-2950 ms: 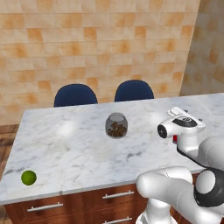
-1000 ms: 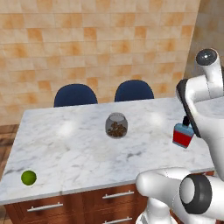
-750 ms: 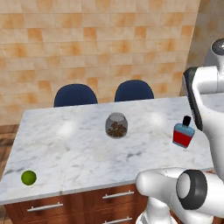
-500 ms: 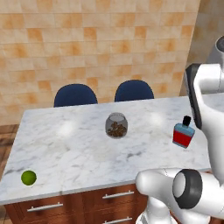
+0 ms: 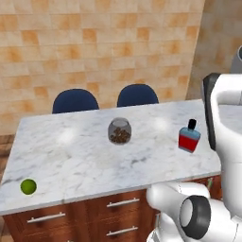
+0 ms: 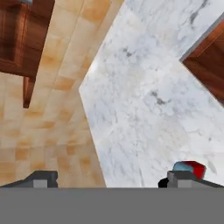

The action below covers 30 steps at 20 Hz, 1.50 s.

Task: Open the cabinet directly in front. Then move the liquor and the mug to the dining counter with the jar on it.

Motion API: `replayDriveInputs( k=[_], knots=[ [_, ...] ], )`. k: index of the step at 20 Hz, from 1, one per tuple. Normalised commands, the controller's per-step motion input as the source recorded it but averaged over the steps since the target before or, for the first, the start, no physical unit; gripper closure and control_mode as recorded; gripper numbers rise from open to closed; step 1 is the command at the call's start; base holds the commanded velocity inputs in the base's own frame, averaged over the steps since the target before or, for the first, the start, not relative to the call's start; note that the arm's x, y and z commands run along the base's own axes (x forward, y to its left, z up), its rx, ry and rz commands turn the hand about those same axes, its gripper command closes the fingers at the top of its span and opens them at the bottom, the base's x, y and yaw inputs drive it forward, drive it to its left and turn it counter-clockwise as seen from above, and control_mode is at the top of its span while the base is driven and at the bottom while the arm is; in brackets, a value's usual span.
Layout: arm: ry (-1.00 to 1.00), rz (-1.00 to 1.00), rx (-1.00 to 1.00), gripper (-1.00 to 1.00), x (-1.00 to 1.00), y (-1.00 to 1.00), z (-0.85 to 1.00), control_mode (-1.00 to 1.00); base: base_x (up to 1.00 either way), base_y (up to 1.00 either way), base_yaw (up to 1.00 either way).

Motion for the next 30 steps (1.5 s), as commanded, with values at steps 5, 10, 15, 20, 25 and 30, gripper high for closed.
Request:
replayDriveInputs(
  k=[5,10,15,20,25,30],
  knots=[
    [0.00,0.00,0.00,-1.00,0.00,0.00,0.00,1.00,-0.46,0.01,-0.47],
    [0.00,0.00,0.00,-1.00,0.00,0.00,0.00,1.00,-0.34,0.00,-0.58],
    [0.00,0.00,0.00,-1.00,0.00,0.00,0.00,1.00,-0.45,0.01,-0.61],
    [0.00,0.00,0.00,-1.00,0.00,0.00,0.00,1.00,-0.44,0.00,-0.61],
    [0.00,0.00,0.00,-1.00,0.00,0.00,0.00,1.00,-0.42,0.00,-0.62],
    [0.00,0.00,0.00,-1.00,0.00,0.00,0.00,1.00,-0.38,0.00,-0.61]
  ],
)
